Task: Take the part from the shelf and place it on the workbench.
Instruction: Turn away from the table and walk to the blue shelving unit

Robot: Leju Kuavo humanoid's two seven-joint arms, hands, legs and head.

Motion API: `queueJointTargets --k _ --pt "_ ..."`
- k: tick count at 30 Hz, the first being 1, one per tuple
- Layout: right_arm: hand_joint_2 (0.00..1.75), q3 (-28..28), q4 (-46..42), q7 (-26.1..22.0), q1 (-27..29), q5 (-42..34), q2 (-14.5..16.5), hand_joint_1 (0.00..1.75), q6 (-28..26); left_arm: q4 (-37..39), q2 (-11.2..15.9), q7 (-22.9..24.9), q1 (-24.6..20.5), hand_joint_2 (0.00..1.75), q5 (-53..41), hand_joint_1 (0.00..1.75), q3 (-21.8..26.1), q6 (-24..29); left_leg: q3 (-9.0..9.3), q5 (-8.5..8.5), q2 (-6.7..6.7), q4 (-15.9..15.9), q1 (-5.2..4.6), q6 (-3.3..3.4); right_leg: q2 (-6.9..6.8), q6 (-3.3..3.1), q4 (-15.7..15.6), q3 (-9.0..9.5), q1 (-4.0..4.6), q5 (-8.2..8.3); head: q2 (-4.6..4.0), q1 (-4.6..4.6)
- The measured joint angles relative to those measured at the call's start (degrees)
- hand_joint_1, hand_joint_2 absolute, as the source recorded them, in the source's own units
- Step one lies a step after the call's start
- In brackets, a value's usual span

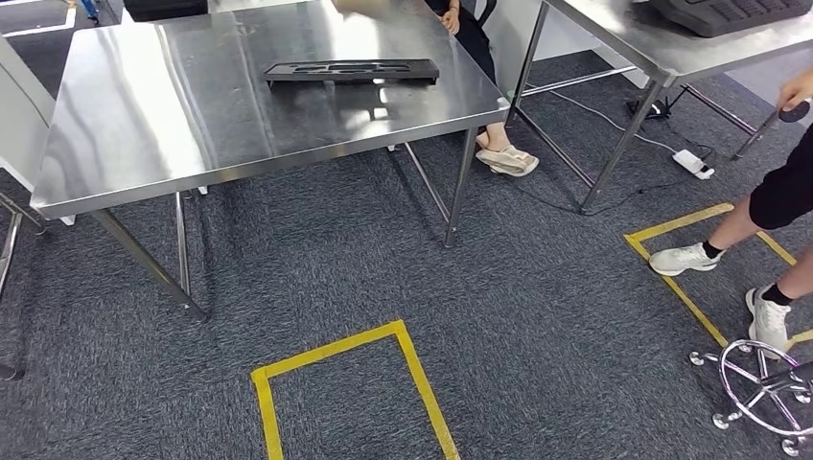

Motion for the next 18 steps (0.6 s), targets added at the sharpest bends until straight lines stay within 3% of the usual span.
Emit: queueJointTargets --k 2,3,5,7,9,11,13,14,15,16,18 --pt "0.00 -0.33 0.00 -0.04 -0.09 0.19 0.31 0.00 -0.09 0.01 -0.10 0.24 -0.15 0.00 -0.37 0.00 -0.35 1.04 0.15 -0.06 1.14 0.10 -0.17 -0.37 -2.44 0.66 -8.55 5.73 0.03 1.85 -0.01 0.08" --pt "0.00 -0.42 0.00 -0.09 -0.22 0.39 0.44 0.00 -0.20 0.01 -0.14 0.35 -0.22 0.00 -0.60 0.00 -0.56 1.36 0.21 -0.09 1.71 0.17 -0.36 -0.68 -3.52 0.52 -11.88 7.74 0.27 2.42 -0.01 0.06" --pt "0.00 -0.49 0.01 -0.20 -0.41 0.84 0.68 0.00 -0.44 0.02 -0.20 0.52 -0.40 0.00 -1.07 0.00 -0.96 1.73 0.23 -0.13 2.81 0.25 -0.72 -1.30 -4.26 -0.25 -14.40 8.94 0.81 2.56 -0.01 -0.02" --pt "0.00 -0.48 0.04 -0.26 -0.33 1.10 0.87 0.00 -0.63 0.02 -0.32 0.65 -0.68 0.00 -1.27 0.00 -1.14 1.82 0.47 -0.32 3.36 0.27 -0.57 -1.83 -3.11 -1.16 -14.57 8.70 0.57 2.80 0.00 -0.13" --pt "0.00 -0.47 0.08 -0.23 -0.33 1.60 1.05 0.00 -0.86 0.02 -0.45 0.68 -0.87 0.00 -1.51 0.00 -1.28 1.86 -0.47 -2.42 1.04 2.84 -0.24 -2.28 -2.13 -2.28 -14.95 8.75 0.02 3.11 0.00 -0.24" --pt "0.00 -0.31 0.10 -0.08 -0.48 2.87 1.14 0.00 -1.10 0.05 -0.50 0.73 -0.79 0.00 -2.01 0.00 -1.79 1.17 -3.77 -6.39 -2.16 9.99 -0.08 -2.49 -1.08 -3.16 -15.08 8.68 -0.09 3.31 0.00 -0.39" --pt "0.00 0.21 0.15 0.27 -0.57 4.38 1.13 0.00 -1.19 0.08 -0.47 0.90 -0.56 0.00 -2.36 0.00 -2.43 -0.45 -6.94 -8.44 -3.13 16.33 -0.01 -2.65 0.21 -3.41 -15.05 8.63 -0.01 3.39 0.00 -0.40" --pt "0.00 0.55 0.17 0.48 -0.57 4.95 1.13 0.00 -1.19 0.09 -0.45 1.07 -0.47 0.00 -2.43 0.00 -2.65 -1.30 -7.33 -7.74 -3.24 16.73 0.08 -2.74 0.92 -3.40 -15.00 8.68 -0.01 3.39 0.00 -0.41" --pt "0.00 0.89 0.20 0.65 -0.56 5.35 1.15 0.00 -1.17 0.09 -0.44 1.23 -0.43 0.00 -2.43 0.00 -2.83 -1.92 -6.70 -5.99 -3.33 14.96 0.24 -2.83 1.64 -3.38 -14.89 8.75 -0.07 3.39 0.00 -0.40" --pt "0.00 1.20 0.21 0.79 -0.56 5.61 1.19 0.00 -1.16 0.09 -0.40 1.40 -0.41 0.00 -2.43 0.00 -2.98 -2.35 -5.27 -3.65 -3.68 11.56 0.48 -2.93 2.38 -3.34 -14.69 8.77 -0.14 3.38 0.00 -0.41" --pt "0.00 1.68 0.23 0.90 -0.72 5.87 1.21 0.00 -1.14 0.09 -0.32 1.63 -0.40 0.00 -2.42 0.00 -3.31 -2.77 -2.51 -0.69 -5.89 4.91 0.99 -3.15 3.76 -2.87 -13.89 8.31 0.01 3.23 0.01 -0.40"
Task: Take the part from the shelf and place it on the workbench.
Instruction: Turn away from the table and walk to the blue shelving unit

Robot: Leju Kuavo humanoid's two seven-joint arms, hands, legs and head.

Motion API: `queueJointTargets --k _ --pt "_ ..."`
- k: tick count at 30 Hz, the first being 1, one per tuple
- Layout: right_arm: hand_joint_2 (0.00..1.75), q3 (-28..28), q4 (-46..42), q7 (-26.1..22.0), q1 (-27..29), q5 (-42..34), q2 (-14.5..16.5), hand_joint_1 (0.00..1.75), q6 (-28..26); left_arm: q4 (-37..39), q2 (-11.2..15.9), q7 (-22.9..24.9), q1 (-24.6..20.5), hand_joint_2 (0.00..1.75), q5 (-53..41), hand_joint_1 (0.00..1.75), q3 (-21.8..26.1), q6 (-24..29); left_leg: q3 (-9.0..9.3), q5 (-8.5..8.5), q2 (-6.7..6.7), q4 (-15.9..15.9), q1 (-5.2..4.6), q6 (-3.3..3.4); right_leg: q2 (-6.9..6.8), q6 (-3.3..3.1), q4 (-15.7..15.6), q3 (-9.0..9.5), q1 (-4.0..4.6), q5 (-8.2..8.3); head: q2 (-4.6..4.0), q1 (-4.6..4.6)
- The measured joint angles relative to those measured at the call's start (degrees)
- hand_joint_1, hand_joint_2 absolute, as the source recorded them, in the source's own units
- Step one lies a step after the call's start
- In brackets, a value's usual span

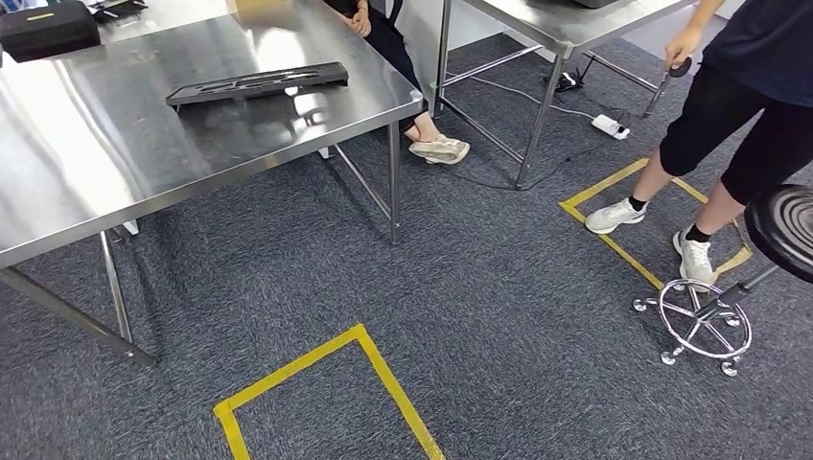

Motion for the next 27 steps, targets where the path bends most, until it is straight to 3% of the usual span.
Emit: queueJointTargets --k 2,4,6,8,10,11,12,14,15,17,19,20,22,24,25,26,27 --pt "0.00 0.26 0.03 0.04 -0.14 0.14 -0.04 0.00 -0.01 0.01 0.06 0.06 -0.01 0.00 0.09 0.00 -0.22 -0.40 0.75 0.39 -1.32 -2.30 -0.05 0.19 1.17 0.93 0.49 -0.86 0.17 0.10 -0.01 0.02" --pt "0.00 0.50 0.09 0.20 0.01 0.34 -0.08 0.00 -0.01 0.01 0.08 0.18 -0.07 0.00 0.40 0.00 -0.26 -1.32 0.63 0.74 -0.20 -2.46 -0.37 1.00 2.05 1.85 0.26 -1.51 0.02 0.54 0.00 0.00" --pt "0.00 0.83 0.16 0.36 0.12 0.62 -0.05 0.00 0.00 -0.01 0.14 0.38 -0.15 0.00 0.89 0.00 -0.25 -2.74 0.59 1.20 1.09 -2.81 -0.38 1.99 0.31 2.16 1.77 -2.65 0.04 -0.17 0.00 0.14" --pt "0.00 1.22 0.19 0.40 -0.09 0.83 0.00 0.00 0.00 0.01 0.23 0.75 -0.15 0.00 1.34 0.00 -0.25 -4.24 0.44 1.42 2.58 -3.00 -0.43 2.60 -2.43 1.80 7.70 -5.57 0.15 -2.98 -0.01 0.40" --pt "0.00 1.55 0.19 0.39 -0.29 0.97 0.00 0.00 0.00 0.02 0.29 1.17 -0.11 0.00 1.86 0.00 -0.25 -6.19 0.25 1.43 4.17 -3.00 -0.56 2.75 -3.17 1.68 14.81 -8.79 0.12 -5.67 -0.01 0.51" --pt "0.00 1.65 0.19 0.39 -0.29 1.03 0.00 0.00 0.00 0.02 0.31 1.29 -0.11 0.00 2.12 0.00 -0.25 -7.27 0.21 1.42 4.92 -2.99 -0.58 2.74 -3.29 1.91 16.26 -9.28 0.04 -5.99 -0.01 0.53" --pt "0.00 1.72 0.19 0.38 -0.26 1.08 -0.03 0.00 0.00 0.02 0.31 1.32 -0.13 0.00 2.29 0.00 -0.25 -8.17 0.23 1.40 5.58 -2.99 -0.57 2.71 -3.48 2.30 15.41 -8.58 -0.04 -5.46 -0.01 0.56" --pt "0.00 1.76 0.19 0.33 -0.26 1.13 -0.13 0.00 -0.01 0.02 0.29 1.31 -0.17 0.00 2.43 0.00 -0.25 -9.52 0.42 1.30 6.77 -2.99 -0.57 2.51 -5.07 3.09 8.02 -4.26 -0.13 -2.99 0.00 0.63" --pt "0.00 1.78 0.19 0.27 -0.34 1.13 -0.19 0.00 -0.01 0.02 0.32 1.29 -0.16 0.00 2.45 0.00 -0.25 -9.96 0.54 1.16 7.32 -2.96 -0.71 2.26 -6.16 3.16 4.22 -2.18 0.06 -1.94 -0.01 0.66" --pt "0.00 1.87 0.19 0.09 -0.45 1.13 -0.24 0.00 -0.01 0.02 0.44 1.21 -0.11 0.00 2.48 0.00 -0.25 -10.45 0.79 0.96 8.29 -2.96 -1.00 1.59 -7.33 2.63 0.37 -0.19 0.50 -1.00 -0.01 0.62" --pt "0.00 2.05 0.20 -0.01 -0.27 1.13 -0.26 0.00 -0.01 0.02 0.55 1.12 -0.12 0.00 2.48 0.00 -0.25 -10.57 1.20 0.93 9.15 -3.24 -1.01 0.91 -6.30 1.88 0.26 -0.51 0.77 -0.85 0.00 0.58" --pt "0.00 2.12 0.21 -0.02 -0.12 1.13 -0.27 0.00 0.00 0.01 0.57 1.10 -0.17 0.00 2.48 0.00 -0.25 -10.58 1.40 0.78 9.23 -3.29 -0.90 0.55 -5.75 1.55 0.09 -0.45 0.47 -0.74 0.00 0.56" --pt "0.00 2.21 0.23 -0.01 0.09 1.13 -0.25 0.00 0.00 -0.01 0.60 1.07 -0.26 0.00 2.48 0.00 -0.25 -10.62 0.65 -1.08 7.36 -1.17 -0.75 0.09 -4.73 0.86 -0.28 -0.05 -0.10 -0.46 0.00 0.26" --pt "0.00 2.27 0.23 -0.09 0.14 1.10 -0.20 0.00 0.08 0.04 0.67 1.01 -0.05 0.00 2.67 0.00 -0.25 -10.80 -2.43 -4.85 4.40 5.41 -0.74 0.14 -3.75 0.21 -0.35 -0.04 -0.10 -0.30 0.00 -0.10" --pt "0.00 2.30 0.23 -0.21 0.15 1.04 -0.17 0.00 0.16 0.09 0.72 0.97 0.21 0.00 2.82 0.00 -0.25 -10.93 -4.19 -6.34 3.58 9.00 -0.74 0.24 -3.10 -0.08 -0.33 -0.13 0.07 -0.24 -0.01 -0.18" --pt "0.00 2.33 0.23 -0.38 0.22 0.97 -0.14 0.00 0.24 0.15 0.77 0.88 0.53 0.00 3.00 0.00 -0.25 -11.15 -5.36 -6.79 3.10 11.18 -0.74 0.33 -2.36 -0.22 -0.30 -0.17 0.22 -0.22 0.00 -0.16" --pt "0.00 2.37 0.23 -0.58 0.35 0.90 -0.08 0.00 0.29 0.19 0.81 0.77 0.85 0.00 3.10 0.00 -0.25 -11.39 -5.60 -6.04 2.78 11.35 -0.75 0.44 -1.52 -0.26 -0.23 -0.16 0.32 -0.21 0.00 -0.16"
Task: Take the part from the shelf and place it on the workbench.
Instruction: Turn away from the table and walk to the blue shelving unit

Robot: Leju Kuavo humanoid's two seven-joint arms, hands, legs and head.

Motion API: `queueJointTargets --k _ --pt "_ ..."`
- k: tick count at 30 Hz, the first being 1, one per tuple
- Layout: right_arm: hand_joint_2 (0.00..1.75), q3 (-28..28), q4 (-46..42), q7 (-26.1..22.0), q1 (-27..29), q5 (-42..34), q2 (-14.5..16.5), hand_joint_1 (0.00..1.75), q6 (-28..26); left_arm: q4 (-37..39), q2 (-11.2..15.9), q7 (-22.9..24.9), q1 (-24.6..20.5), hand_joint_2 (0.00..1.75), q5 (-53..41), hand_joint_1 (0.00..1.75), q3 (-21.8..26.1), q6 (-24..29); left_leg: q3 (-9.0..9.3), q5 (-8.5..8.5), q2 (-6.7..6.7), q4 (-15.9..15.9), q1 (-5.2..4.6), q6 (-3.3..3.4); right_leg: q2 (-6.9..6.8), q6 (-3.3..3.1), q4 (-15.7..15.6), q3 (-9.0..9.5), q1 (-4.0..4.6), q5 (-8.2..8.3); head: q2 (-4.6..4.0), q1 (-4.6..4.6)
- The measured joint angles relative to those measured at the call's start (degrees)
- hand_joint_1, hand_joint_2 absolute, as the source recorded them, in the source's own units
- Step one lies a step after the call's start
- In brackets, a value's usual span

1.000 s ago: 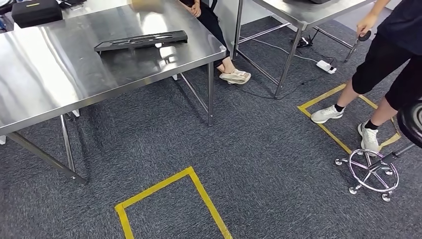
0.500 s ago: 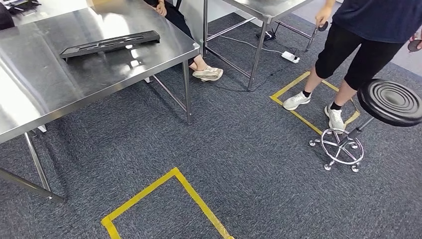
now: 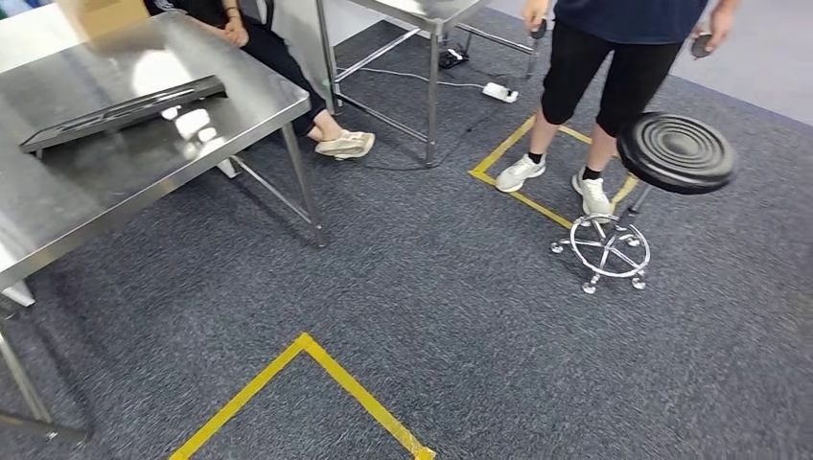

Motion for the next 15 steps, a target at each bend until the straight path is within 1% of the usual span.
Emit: queueJointTargets --k 1,2,3,4,5,6,7,8,9,10,11,12,13,14,15 --pt "0.00 0.07 0.00 -0.20 0.17 -0.06 0.06 0.00 0.04 0.02 0.06 -0.14 0.25 0.00 0.05 0.00 0.00 -0.32 0.76 1.74 -0.37 -1.94 0.01 0.15 0.80 0.01 0.08 0.05 0.05 0.00 0.00 -0.01" --pt "0.00 0.15 0.00 -0.39 0.33 -0.08 0.11 0.00 0.07 0.04 0.11 -0.32 0.43 0.00 0.06 0.00 -0.01 -0.71 2.16 3.87 -1.11 -5.18 0.05 0.32 1.55 0.03 0.21 0.07 0.06 -0.01 0.01 -0.02" --pt "0.00 0.24 0.00 -0.57 0.41 -0.08 0.17 0.00 0.14 0.09 0.20 -0.49 0.54 0.00 0.02 0.00 -0.01 -1.07 3.63 5.53 -2.51 -8.63 0.13 0.50 2.24 0.12 0.47 -0.06 0.24 -0.06 0.01 -0.03" --pt "0.00 0.31 0.00 -0.72 0.44 -0.08 0.20 0.00 0.24 0.15 0.29 -0.64 0.60 0.00 -0.03 0.00 -0.02 -1.37 4.70 6.55 -3.62 -11.25 0.19 0.63 2.90 0.28 0.68 -0.26 0.36 -0.09 0.01 0.01" --pt "0.00 0.36 0.00 -0.91 0.48 -0.05 0.20 0.00 0.41 0.20 0.37 -0.76 0.65 0.00 -0.07 0.00 -0.02 -1.59 5.28 6.91 -4.41 -12.77 0.15 0.73 3.52 0.53 0.84 -0.60 0.44 -0.07 0.00 0.01" --pt "0.00 0.42 0.00 -1.10 0.55 -0.02 0.17 0.00 0.61 0.25 0.45 -0.88 0.67 0.00 -0.09 0.00 -0.02 -1.71 5.47 6.83 -4.61 -13.35 0.01 0.87 4.17 0.85 0.90 -0.98 0.44 0.00 0.00 0.03" --pt "0.00 0.48 0.01 -1.26 0.71 0.04 0.10 0.00 0.77 0.26 0.48 -1.02 0.66 0.00 0.00 0.00 -0.02 -1.74 5.55 6.91 -3.91 -13.50 -0.13 1.11 4.85 1.21 0.81 -1.30 0.29 0.11 -0.01 0.04" --pt "0.00 0.57 0.01 -1.40 0.90 0.18 0.02 0.00 0.91 0.26 0.49 -1.21 0.65 0.00 0.16 0.00 -0.02 -1.75 5.84 7.07 -3.16 -13.76 -0.20 1.48 4.92 1.52 0.97 -1.57 0.18 0.12 -0.01 0.01" --pt "0.00 0.69 0.02 -1.51 1.04 0.34 -0.03 0.00 0.99 0.26 0.53 -1.42 0.63 0.00 0.43 0.00 -0.02 -1.72 6.12 7.26 -2.43 -14.05 -0.19 1.90 4.01 1.71 1.70 -2.04 0.22 -0.25 -0.01 0.09" --pt "0.00 0.82 0.02 -1.58 1.06 0.58 -0.07 0.00 1.03 0.26 0.57 -1.58 0.67 0.00 0.80 0.00 -0.01 -1.64 6.37 7.46 -1.59 -14.33 -0.14 2.25 2.56 1.76 3.52 -2.98 0.32 -1.18 -0.01 0.27" --pt "0.00 0.98 0.02 -1.63 1.00 0.81 -0.12 0.00 1.07 0.27 0.62 -1.69 0.78 0.00 1.16 0.00 0.00 -1.55 6.56 7.56 -0.72 -14.50 -0.14 2.48 0.76 1.66 6.47 -4.44 0.37 -2.56 0.00 0.43" --pt "0.00 1.18 0.02 -1.67 0.89 1.04 -0.15 0.00 1.09 0.27 0.68 -1.74 0.94 0.00 1.59 0.00 0.01 -1.42 6.55 7.57 0.12 -14.56 -0.22 2.61 -0.69 1.55 10.20 -6.38 0.39 -4.17 0.00 0.60" --pt "0.00 1.41 0.02 -1.66 0.79 1.24 -0.20 0.00 1.09 0.29 0.71 -1.74 1.12 0.00 1.97 0.00 0.03 -1.26 6.54 7.54 1.02 -14.55 -0.29 2.66 -1.33 1.57 13.93 -8.29 0.25 -5.50 -0.01 0.69" --pt "0.00 1.66 0.02 -1.63 0.76 1.36 -0.25 0.00 1.08 0.31 0.73 -1.74 1.26 0.00 2.33 0.00 0.05 -1.10 6.55 7.49 1.85 -14.55 -0.31 2.66 -1.66 1.79 16.39 -9.52 0.05 -6.14 -0.01 0.68" --pt "0.00 1.89 0.02 -1.56 0.76 1.46 -0.26 0.00 1.08 0.32 0.74 -1.75 1.33 0.00 2.63 0.00 0.08 -0.95 6.58 7.41 2.59 -14.54 -0.28 2.62 -1.91 2.24 16.80 -9.71 -0.17 -5.93 -0.01 0.70"
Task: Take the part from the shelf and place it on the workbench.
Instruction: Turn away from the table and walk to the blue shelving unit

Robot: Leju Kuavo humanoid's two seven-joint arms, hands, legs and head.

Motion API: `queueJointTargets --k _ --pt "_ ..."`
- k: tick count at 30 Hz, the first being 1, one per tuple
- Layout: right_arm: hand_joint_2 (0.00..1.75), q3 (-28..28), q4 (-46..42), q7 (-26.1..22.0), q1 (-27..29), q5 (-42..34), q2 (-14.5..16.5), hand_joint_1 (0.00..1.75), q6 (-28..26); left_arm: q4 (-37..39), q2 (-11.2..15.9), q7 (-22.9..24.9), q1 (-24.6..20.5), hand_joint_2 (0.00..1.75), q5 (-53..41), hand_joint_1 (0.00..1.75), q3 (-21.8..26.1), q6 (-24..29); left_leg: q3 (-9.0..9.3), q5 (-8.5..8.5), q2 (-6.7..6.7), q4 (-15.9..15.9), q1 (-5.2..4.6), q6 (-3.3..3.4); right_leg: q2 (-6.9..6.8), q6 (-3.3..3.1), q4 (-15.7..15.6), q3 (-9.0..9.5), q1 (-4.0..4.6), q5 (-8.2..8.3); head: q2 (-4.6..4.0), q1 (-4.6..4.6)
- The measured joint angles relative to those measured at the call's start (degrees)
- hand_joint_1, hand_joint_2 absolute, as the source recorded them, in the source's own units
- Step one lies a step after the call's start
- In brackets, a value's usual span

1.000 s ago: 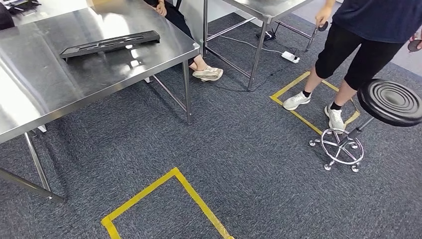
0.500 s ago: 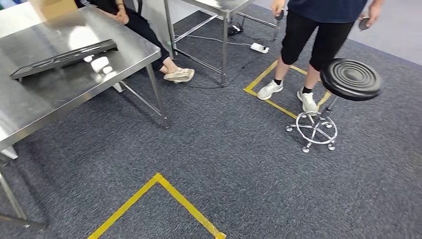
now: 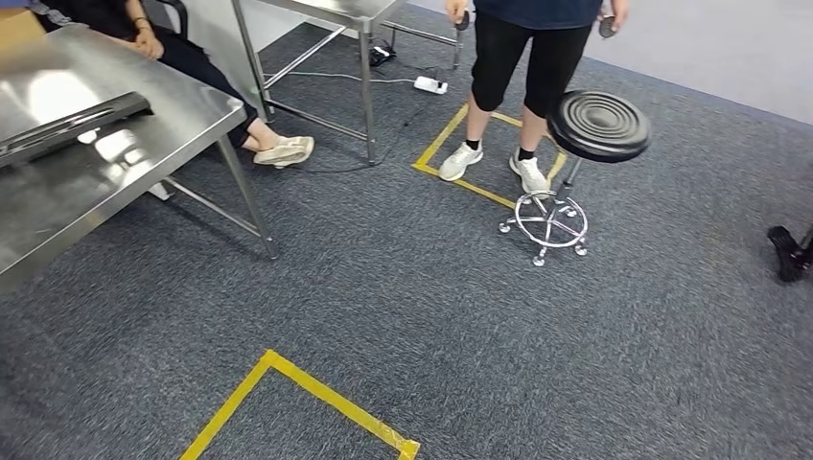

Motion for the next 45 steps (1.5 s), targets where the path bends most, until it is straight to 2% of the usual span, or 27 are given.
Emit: queueJointTargets --k 2,4,6,8,9,11,12,14,15,16,17,19,21,23,24,26,28,30,31,32,34,36,37,39,41,43,45 --pt "0.00 0.30 0.00 0.14 0.02 0.10 -0.06 0.00 -0.02 0.01 -0.04 -0.01 0.03 0.00 0.43 0.00 0.05 0.22 0.27 -0.25 1.26 0.01 0.17 -0.31 -1.20 1.22 -5.83 3.14 -0.43 2.52 0.01 0.03" --pt "0.00 0.43 -0.02 0.25 -0.24 0.15 -0.07 0.00 -0.05 0.04 0.00 -0.02 0.11 0.00 0.72 0.00 0.09 0.45 0.64 -0.71 2.33 0.04 0.00 -0.98 -4.09 1.66 -13.39 7.22 -0.37 5.04 0.01 0.15" --pt "0.00 0.59 -0.04 0.38 -0.53 0.14 -0.02 0.00 -0.09 0.07 0.10 -0.04 0.18 0.00 0.89 0.00 0.13 0.67 1.09 -1.15 3.43 -0.14 -0.27 -1.77 -5.24 1.00 -15.89 8.46 0.04 5.84 0.01 0.04" --pt "0.00 0.77 -0.04 0.55 -0.60 0.18 0.03 0.00 -0.12 0.08 0.10 -0.13 0.10 0.00 1.10 0.00 0.14 0.74 1.75 -1.52 4.22 -0.44 -0.09 -2.53 -3.73 0.08 -16.02 8.43 -0.09 6.01 0.01 -0.19" --pt "0.00 0.85 -0.05 0.63 -0.62 0.26 0.11 0.00 -0.14 0.08 0.11 -0.22 0.05 0.00 1.22 0.00 0.15 0.74 1.81 -2.08 3.41 -0.05 0.09 -2.84 -3.07 -0.32 -16.14 8.53 -0.34 6.10 0.01 -0.22" --pt "0.00 1.13 -0.05 0.79 -0.72 0.47 0.27 0.00 -0.22 0.08 0.16 -0.50 0.08 0.00 1.46 0.00 0.16 0.77 0.22 -4.87 0.17 3.86 0.33 -3.13 -1.80 -1.22 -16.34 8.79 -0.78 6.36 0.01 -0.43" --pt "0.00 1.28 -0.05 0.83 -0.79 0.56 0.33 0.00 -0.24 0.09 0.21 -0.64 0.20 0.00 1.52 0.00 0.16 0.78 -1.52 -6.92 -1.38 7.49 0.32 -3.09 -1.18 -1.54 -16.32 8.71 -0.56 6.40 0.01 -0.49" --pt "0.00 1.51 -0.04 0.88 -0.85 0.62 0.35 0.00 -0.22 0.14 0.25 -0.89 0.45 0.00 1.57 0.00 0.15 0.83 -5.19 -9.61 -2.54 14.37 0.30 -3.02 0.32 -1.97 -16.29 8.62 -0.22 6.41 0.01 -0.50" --pt "0.00 1.59 -0.04 0.93 -0.86 0.57 0.35 0.00 -0.19 0.15 0.25 -0.99 0.52 0.00 1.55 0.00 0.15 0.84 -6.11 -9.40 -2.71 15.65 0.31 -3.00 1.14 -1.98 -16.26 8.66 -0.09 6.40 0.00 -0.50" --pt "0.00 1.64 -0.04 1.01 -0.86 0.43 0.36 0.00 -0.13 0.16 0.25 -1.07 0.53 0.00 1.50 0.00 0.14 0.86 -6.03 -8.03 -2.82 14.78 0.36 -2.96 1.96 -1.98 -16.23 8.75 -0.03 6.39 0.00 -0.51" --pt "0.00 1.67 -0.04 1.10 -0.87 0.23 0.37 0.00 -0.08 0.16 0.24 -1.13 0.50 0.00 1.44 0.00 0.14 0.89 -4.97 -5.85 -3.17 11.93 0.46 -2.90 2.77 -1.96 -16.18 8.88 -0.01 6.38 0.00 -0.52" --pt "0.00 1.68 -0.05 1.23 -0.99 -0.27 0.38 0.00 -0.05 0.17 0.24 -1.17 0.38 0.00 1.30 0.00 0.14 1.04 -2.15 -1.96 -5.34 4.84 0.78 -2.80 4.28 -1.78 -15.89 8.92 0.19 6.29 0.01 -0.53" --pt "0.00 1.68 -0.06 1.26 -1.14 -0.64 0.38 0.00 -0.09 0.19 0.23 -1.16 0.17 0.00 1.12 0.00 0.13 1.30 -0.86 -0.73 -6.64 1.42 0.69 -2.57 5.54 -1.21 -15.72 8.57 0.37 6.27 0.01 -0.49" --pt "0.00 1.68 -0.07 1.25 -1.06 -0.90 0.35 0.00 -0.20 0.19 0.18 -1.14 -0.26 0.00 0.92 0.00 0.12 1.64 -0.72 -0.56 -5.54 1.06 0.33 -1.85 6.51 -0.38 -15.83 8.03 0.25 6.45 0.01 -0.47" --pt "0.00 1.68 -0.07 1.25 -0.96 -0.97 0.34 0.00 -0.27 0.19 0.12 -1.11 -0.51 0.00 0.87 0.00 0.11 1.80 -0.51 -0.35 -4.92 0.80 0.27 -1.38 6.04 -0.09 -15.55 7.71 0.19 6.36 0.01 -0.48" --pt "0.00 1.68 -0.07 1.25 -1.01 -1.03 0.38 0.00 -0.36 0.19 0.04 -1.05 -0.80 0.00 0.89 0.00 0.12 2.06 -0.12 0.07 -3.47 0.30 0.31 -0.49 3.28 -0.03 -12.08 5.89 0.28 4.56 0.01 -0.22" --pt "0.00 1.68 -0.07 1.25 -1.24 -1.04 0.46 0.00 -0.36 0.20 0.04 -1.02 -0.79 0.00 0.92 0.00 0.12 2.14 -0.04 0.10 -1.88 0.25 0.03 -0.14 0.67 -0.31 -4.56 2.11 0.20 1.27 0.00 0.02" --pt "0.00 1.68 -0.07 1.25 -1.34 -1.04 0.50 0.00 -0.36 0.21 0.02 -1.02 -0.79 0.00 0.95 0.00 0.11 2.20 -0.02 -0.03 -0.29 0.26 -0.13 -0.14 0.09 0.07 0.40 -0.36 -0.05 -0.18 0.00 0.03" --pt "0.00 1.68 -0.07 1.27 -1.32 -1.04 0.50 0.00 -0.36 0.21 -0.02 -1.02 -0.83 0.00 0.95 0.00 0.11 2.24 0.06 -0.14 0.38 0.27 -0.12 -0.21 -0.11 0.55 -0.29 0.03 -0.17 0.42 0.00 0.05" --pt "0.00 1.68 -0.07 1.29 -1.30 -1.04 0.48 0.00 -0.36 0.21 -0.08 -1.00 -0.86 0.00 0.96 0.00 0.11 2.28 0.21 -0.28 0.98 0.27 -0.08 -0.34 -0.56 1.11 -3.18 1.56 -0.28 1.71 0.01 0.05" --pt "0.00 1.68 -0.08 1.39 -1.44 -1.04 0.40 0.00 -0.35 0.22 -0.20 -0.86 -0.89 0.00 0.96 0.00 0.12 2.44 0.67 -0.72 2.12 0.30 -0.20 -0.90 -3.00 1.70 -11.27 5.90 -0.20 4.64 0.01 0.11" --pt "0.00 1.68 -0.10 1.51 -1.63 -1.13 0.34 0.00 -0.29 0.24 -0.25 -0.70 -0.93 0.00 0.89 0.00 0.09 2.72 1.12 -1.18 3.19 0.30 -0.49 -1.60 -4.43 1.11 -15.28 8.05 0.17 6.07 0.01 0.05" --pt "0.00 1.68 -0.11 1.55 -1.65 -1.23 0.32 0.00 -0.25 0.24 -0.29 -0.66 -1.01 0.00 0.82 0.00 0.07 2.85 1.33 -1.33 3.70 0.23 -0.56 -1.89 -4.03 0.65 -15.28 7.95 0.44 6.19 0.02 0.00" --pt "0.00 1.68 -0.11 1.52 -1.48 -1.49 0.25 0.00 -0.22 0.23 -0.47 -0.64 -1.29 0.00 0.57 0.00 -0.03 3.07 1.64 -1.72 4.26 0.21 -0.35 -2.43 -2.71 -0.20 -15.45 7.92 0.16 6.34 0.01 -0.07" --pt "0.00 1.68 -0.11 1.42 -1.40 -1.68 0.16 0.00 -0.28 0.20 -0.73 -0.55 -1.52 0.00 0.30 0.00 -0.10 3.39 0.58 -3.78 2.18 2.91 -0.02 -2.78 -1.50 -1.10 -15.74 8.14 -0.32 6.52 0.01 -0.39" --pt "0.00 1.67 -0.11 1.34 -1.47 -1.78 0.04 0.00 -0.32 0.20 -0.93 -0.13 -1.55 0.00 0.15 0.00 -0.12 3.78 -2.68 -7.40 -0.99 9.75 0.13 -2.78 -0.32 -1.84 -15.81 8.09 -0.23 6.55 0.01 -0.75" --pt "0.00 1.66 -0.11 1.40 -1.54 -2.00 -0.06 0.00 -0.31 0.21 -1.07 0.36 -1.58 0.00 -0.01 0.00 -0.15 4.06 -5.69 -9.04 -2.32 15.26 0.13 -2.75 1.16 -2.17 -15.78 8.09 0.11 6.53 0.00 -0.79"
